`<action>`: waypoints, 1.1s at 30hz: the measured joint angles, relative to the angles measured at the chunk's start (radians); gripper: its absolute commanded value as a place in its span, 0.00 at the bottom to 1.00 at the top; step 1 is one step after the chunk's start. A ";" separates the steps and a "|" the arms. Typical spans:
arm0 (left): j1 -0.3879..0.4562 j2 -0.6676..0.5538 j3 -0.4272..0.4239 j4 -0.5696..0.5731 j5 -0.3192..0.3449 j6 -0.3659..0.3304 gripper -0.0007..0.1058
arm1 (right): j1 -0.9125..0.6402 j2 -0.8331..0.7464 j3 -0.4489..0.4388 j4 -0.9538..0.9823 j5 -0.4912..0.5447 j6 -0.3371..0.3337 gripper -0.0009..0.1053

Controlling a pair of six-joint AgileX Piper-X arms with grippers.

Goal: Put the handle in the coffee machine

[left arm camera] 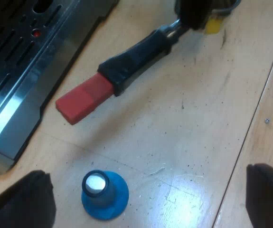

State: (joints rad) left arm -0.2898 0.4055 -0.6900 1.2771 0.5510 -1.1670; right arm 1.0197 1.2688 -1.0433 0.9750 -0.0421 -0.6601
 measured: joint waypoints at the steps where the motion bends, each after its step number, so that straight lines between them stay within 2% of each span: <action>1: 0.000 0.000 0.000 0.000 0.000 0.016 0.78 | 0.000 -0.010 0.000 0.005 -0.009 -0.028 0.01; 3: 0.000 0.000 0.000 0.000 0.000 0.045 0.78 | 0.000 -0.028 0.000 0.009 -0.023 -0.056 0.01; 8: 0.000 0.000 -0.003 0.000 0.005 0.184 0.78 | 0.000 -0.053 0.000 0.016 -0.083 -0.173 0.01; 12: 0.000 0.000 -0.008 0.003 0.053 0.244 0.78 | 0.000 -0.052 0.000 0.018 -0.114 -0.233 0.01; 14: 0.000 0.000 -0.010 0.022 0.098 0.281 0.78 | 0.000 -0.052 0.000 0.018 -0.156 -0.309 0.01; 20: -0.023 0.050 -0.013 0.135 0.122 0.391 0.78 | 0.000 -0.052 0.000 0.023 -0.210 -0.365 0.01; 25: -0.101 0.115 -0.013 0.137 0.126 0.401 0.78 | 0.000 -0.052 0.000 0.024 -0.224 -0.387 0.01; 27: -0.138 0.141 -0.013 0.116 0.120 0.383 0.78 | 0.000 -0.052 0.000 0.024 -0.227 -0.387 0.01; 33: -0.273 0.209 -0.013 0.001 0.105 0.261 0.78 | 0.000 -0.052 0.000 0.024 -0.230 -0.388 0.01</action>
State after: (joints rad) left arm -0.5630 0.6140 -0.7034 1.2780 0.6560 -0.9064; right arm 1.0197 1.2168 -1.0433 0.9993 -0.2719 -1.0478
